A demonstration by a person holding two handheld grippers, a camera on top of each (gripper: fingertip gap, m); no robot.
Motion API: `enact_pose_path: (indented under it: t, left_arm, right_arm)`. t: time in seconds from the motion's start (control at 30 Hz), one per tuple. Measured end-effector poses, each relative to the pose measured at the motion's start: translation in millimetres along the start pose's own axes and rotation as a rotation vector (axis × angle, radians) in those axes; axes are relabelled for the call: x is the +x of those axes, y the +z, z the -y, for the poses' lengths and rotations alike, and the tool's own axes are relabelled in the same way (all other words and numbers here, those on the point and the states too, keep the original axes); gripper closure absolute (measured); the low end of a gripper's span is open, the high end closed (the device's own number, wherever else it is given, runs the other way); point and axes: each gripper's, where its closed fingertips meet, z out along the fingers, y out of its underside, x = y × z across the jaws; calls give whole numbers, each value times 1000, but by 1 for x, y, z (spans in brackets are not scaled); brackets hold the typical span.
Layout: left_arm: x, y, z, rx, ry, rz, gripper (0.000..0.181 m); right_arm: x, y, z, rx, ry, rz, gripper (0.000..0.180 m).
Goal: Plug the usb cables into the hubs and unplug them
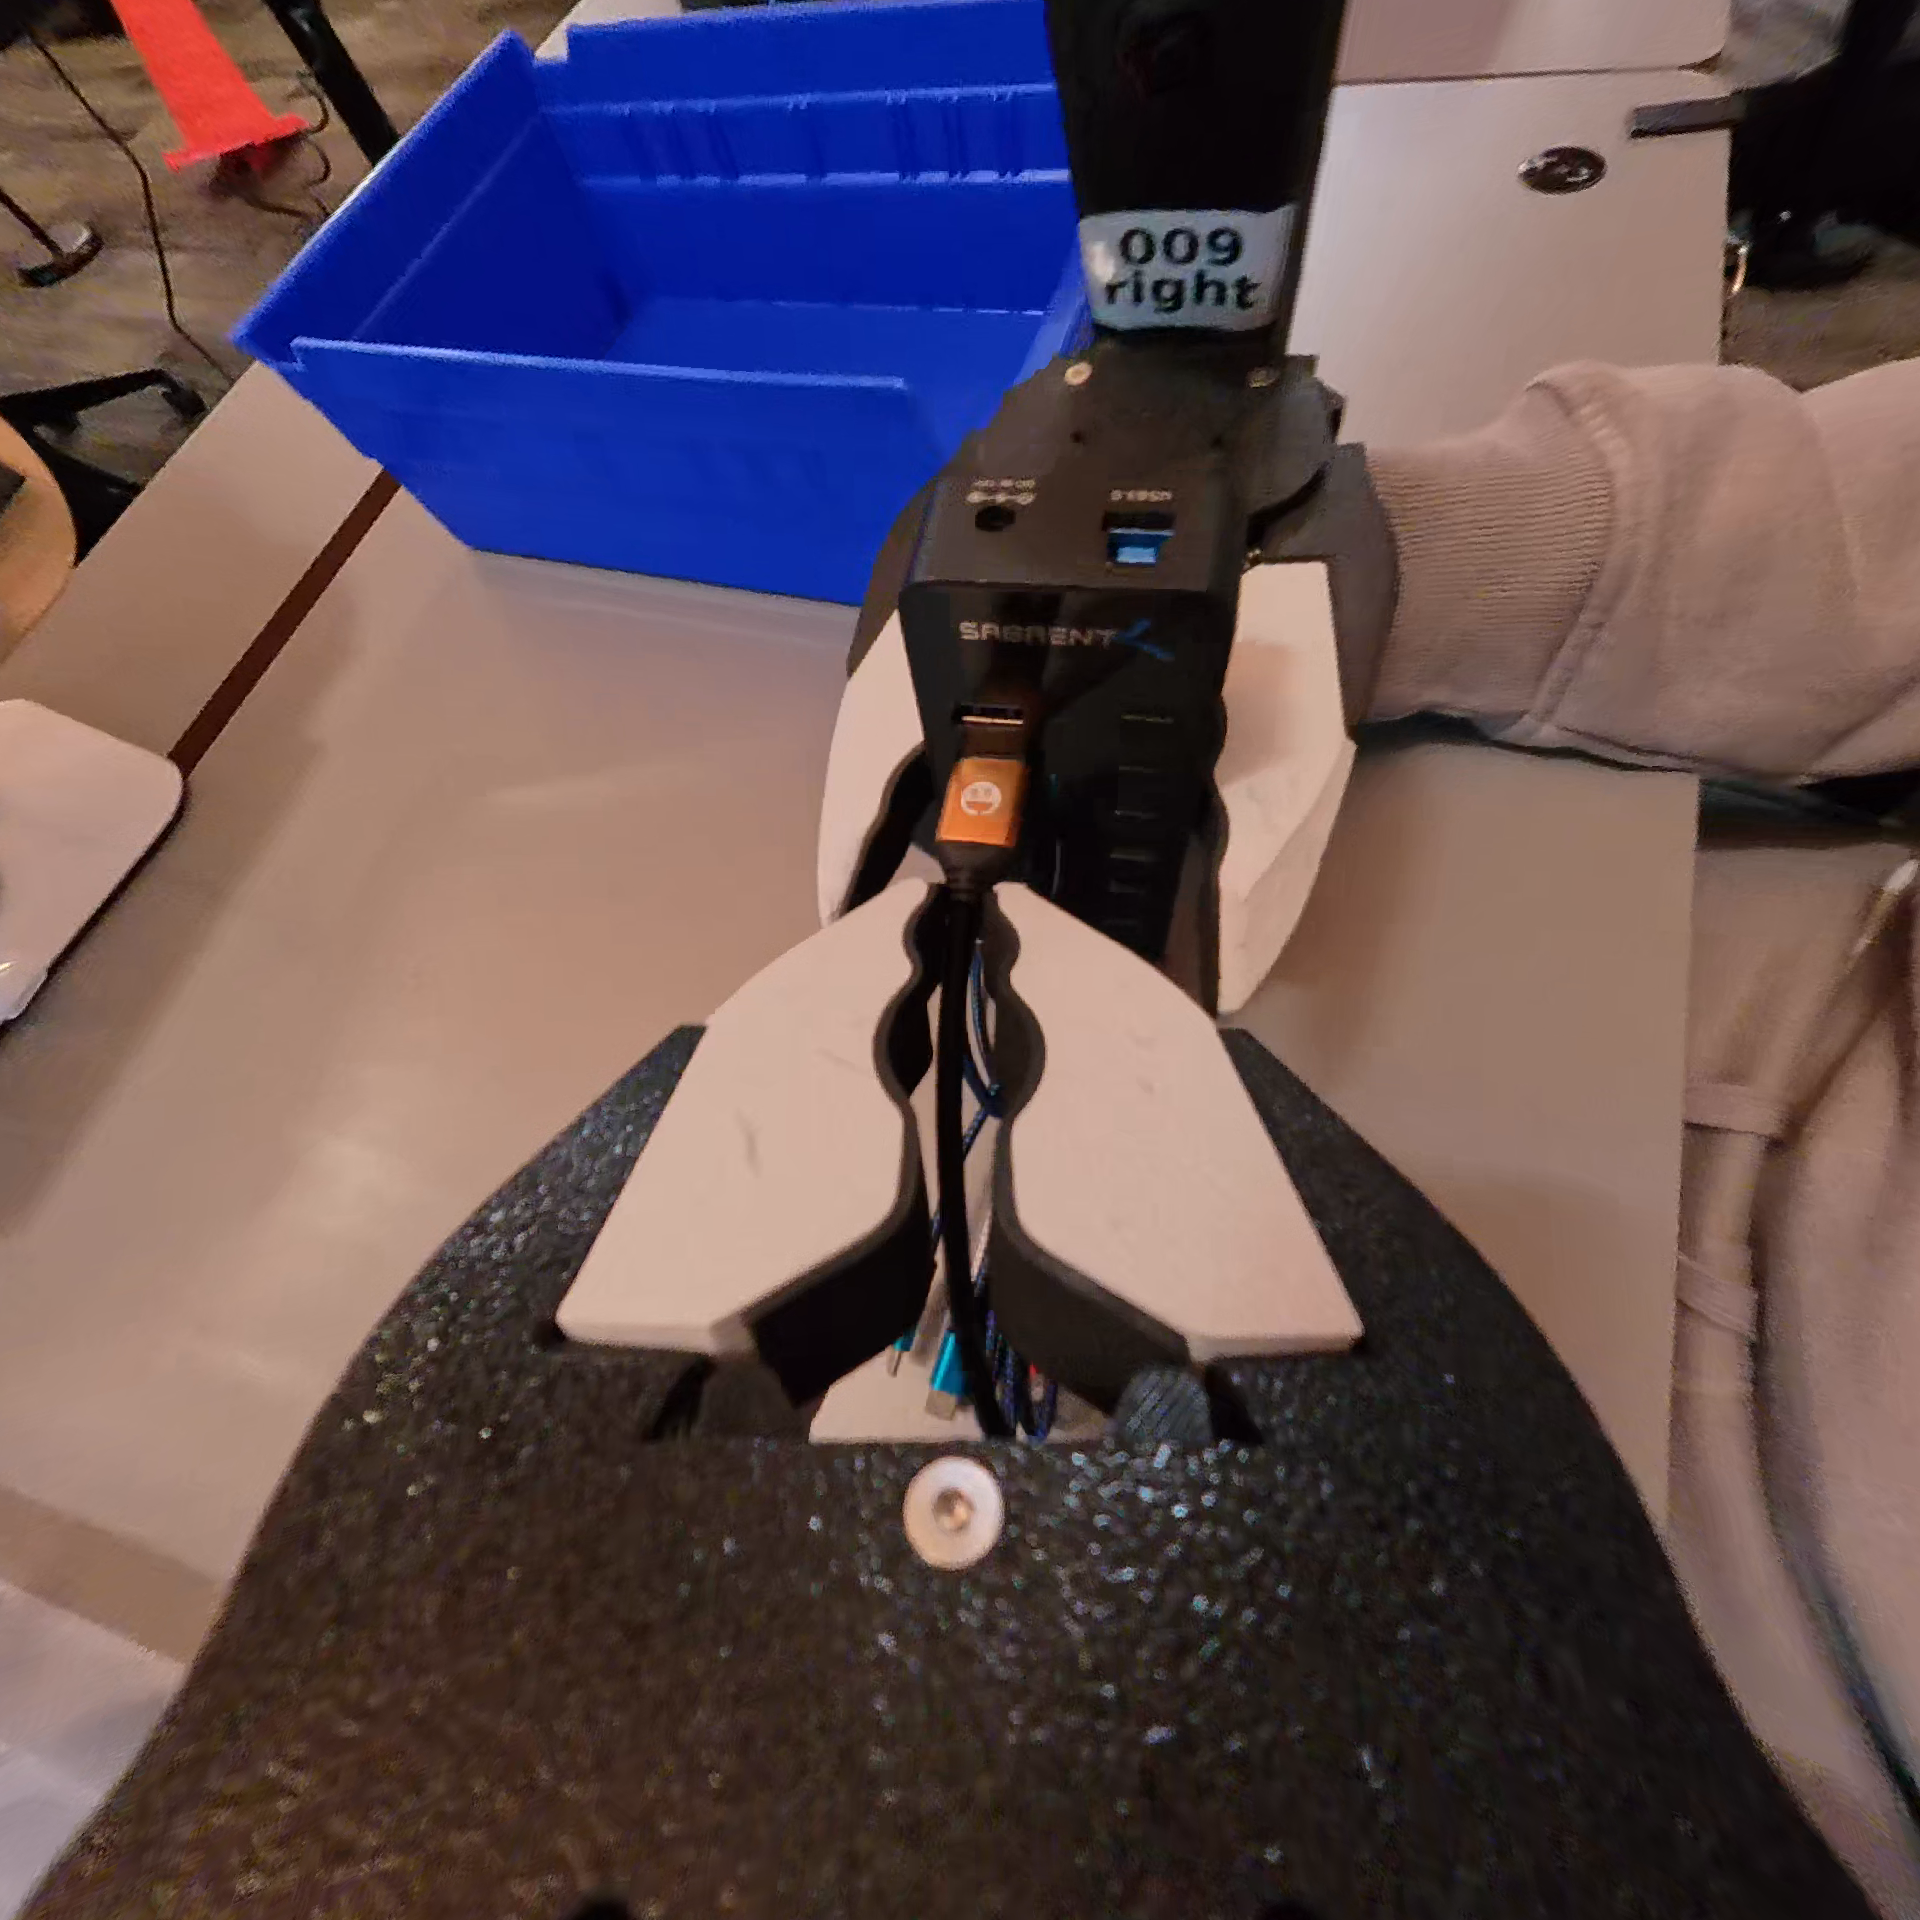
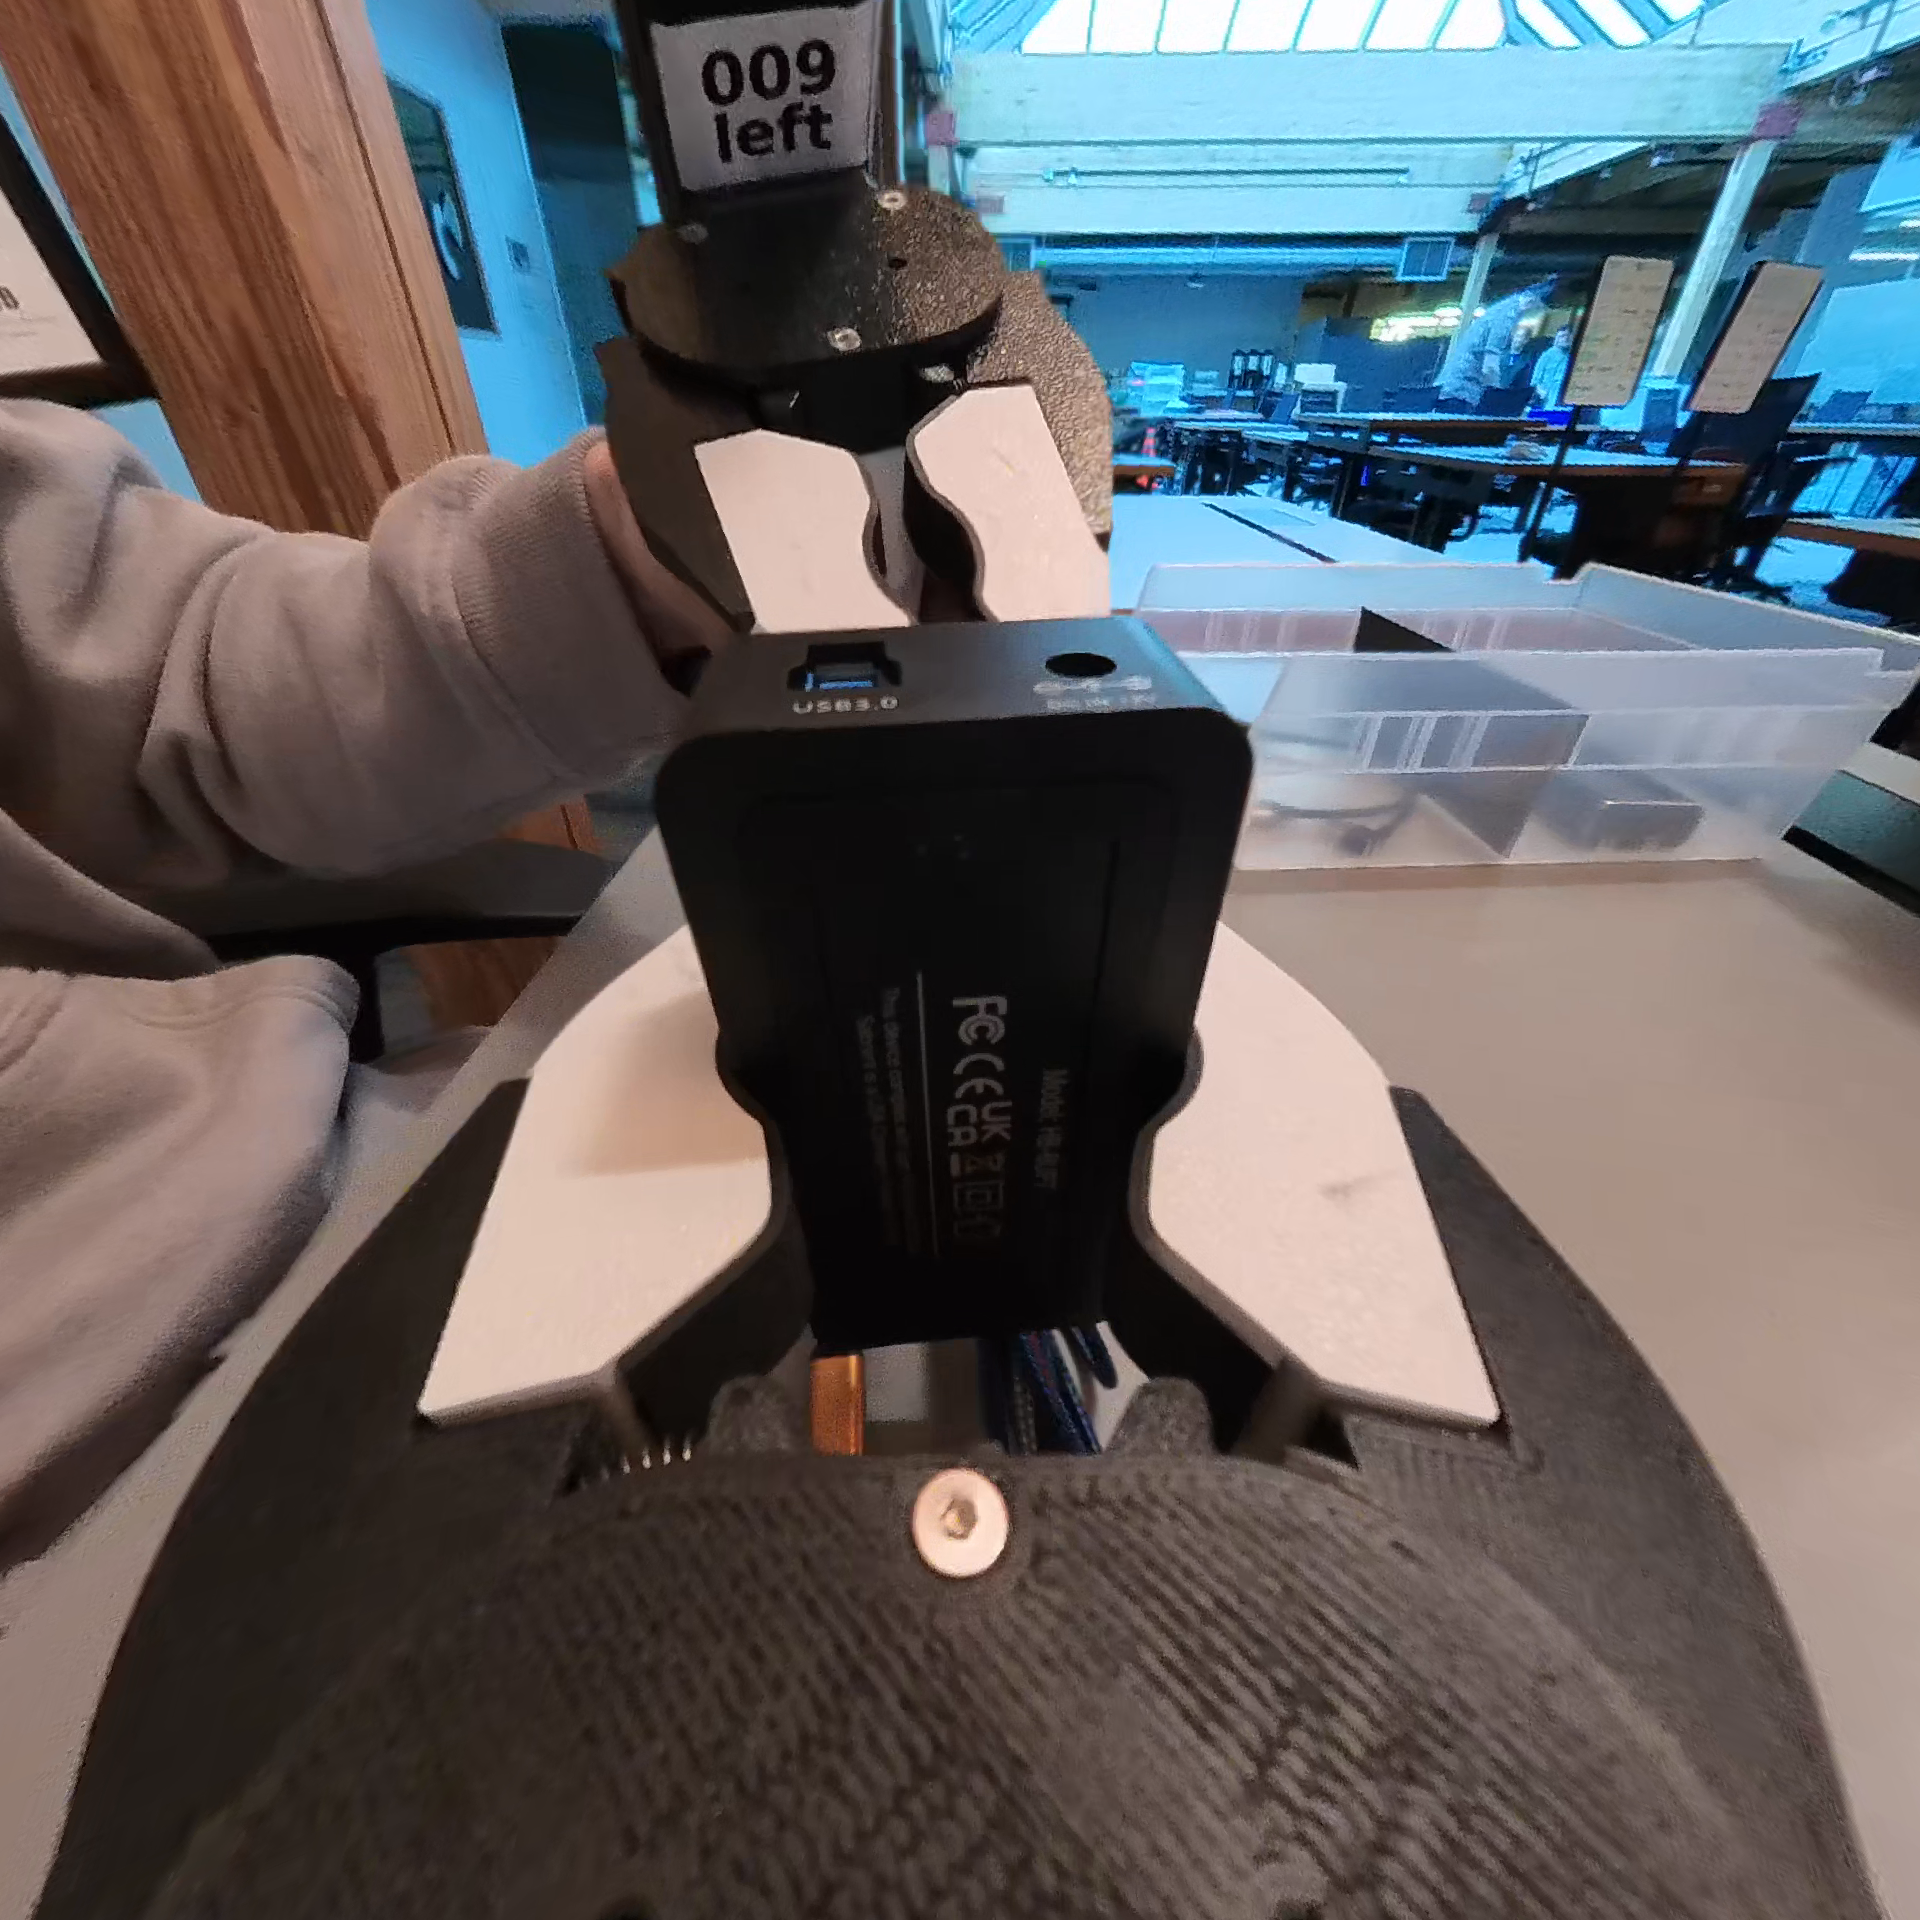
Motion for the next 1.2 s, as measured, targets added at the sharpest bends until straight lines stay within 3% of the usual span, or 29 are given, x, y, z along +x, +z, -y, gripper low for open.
enact_pose_path:
  t: [0.1,0.3,0.47,0.6,0.77,0.87,1.03,1.2]
  left_arm:
    - [-1,0,3,17,5,1,174]
    - [6,-7,21,150,-17,-19,173]
    - [-18,-79,54,468,-82,202,148]
    - [-43,-116,19,553,-200,338,146]
    - [-36,-103,-44,411,-269,321,142]
    - [-32,-92,-66,335,-251,333,142]
    - [-26,-74,-73,297,-232,294,142]
    - [-24,-67,-69,293,-216,279,142]
  right_arm:
    - [-1,-1,5,63,62,46,106]
    - [-5,-8,24,106,-39,20,106]
    - [3,-23,50,191,-19,-41,107]
    - [8,-52,97,255,-70,-129,107]
    - [35,-130,180,363,-64,-432,107]
    - [56,-183,203,381,-34,-614,106]
    - [117,-254,163,313,227,-903,103]
    - [155,-264,80,177,563,-890,107]
